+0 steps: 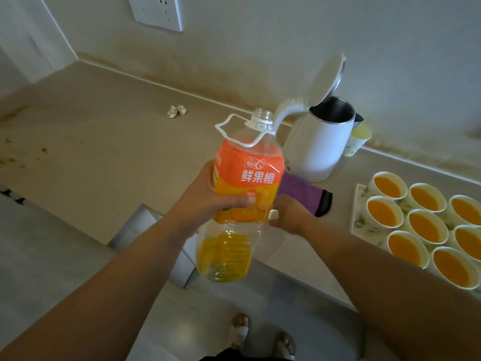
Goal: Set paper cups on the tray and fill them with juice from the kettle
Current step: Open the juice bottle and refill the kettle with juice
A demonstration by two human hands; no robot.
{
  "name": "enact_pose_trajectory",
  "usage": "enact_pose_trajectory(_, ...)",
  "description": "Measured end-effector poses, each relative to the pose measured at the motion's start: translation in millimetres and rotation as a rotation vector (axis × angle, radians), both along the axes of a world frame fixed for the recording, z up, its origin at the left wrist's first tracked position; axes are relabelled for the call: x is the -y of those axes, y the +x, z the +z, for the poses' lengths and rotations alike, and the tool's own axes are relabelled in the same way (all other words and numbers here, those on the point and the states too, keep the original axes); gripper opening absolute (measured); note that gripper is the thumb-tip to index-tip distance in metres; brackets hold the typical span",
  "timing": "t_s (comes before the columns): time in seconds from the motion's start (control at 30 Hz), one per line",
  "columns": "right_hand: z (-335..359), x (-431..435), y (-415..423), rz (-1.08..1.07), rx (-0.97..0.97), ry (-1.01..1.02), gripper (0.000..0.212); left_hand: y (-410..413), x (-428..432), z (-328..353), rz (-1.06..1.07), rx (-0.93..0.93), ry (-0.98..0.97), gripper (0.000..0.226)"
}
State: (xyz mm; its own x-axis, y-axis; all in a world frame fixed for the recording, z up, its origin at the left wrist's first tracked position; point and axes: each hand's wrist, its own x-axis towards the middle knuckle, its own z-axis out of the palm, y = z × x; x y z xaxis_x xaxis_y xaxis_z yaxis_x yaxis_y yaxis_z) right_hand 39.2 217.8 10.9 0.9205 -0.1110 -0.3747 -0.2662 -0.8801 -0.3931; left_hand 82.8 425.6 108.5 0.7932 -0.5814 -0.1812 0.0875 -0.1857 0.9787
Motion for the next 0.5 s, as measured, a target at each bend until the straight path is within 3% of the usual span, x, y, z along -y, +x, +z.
enact_pose_trajectory(0.17,101,25,6,-0.173,0.31,0.237,0.034,13,11,15,-0.061,0.089,0.025,0.106)
enact_pose_trajectory(0.33,202,46,-11,-0.152,0.541,0.366,0.044,20,25,22,-0.076,0.208,0.019,0.098)
enact_pose_trajectory(0.5,251,52,-17,-0.015,0.507,0.135,0.049,26,43,25,-0.102,0.373,0.057,0.091)
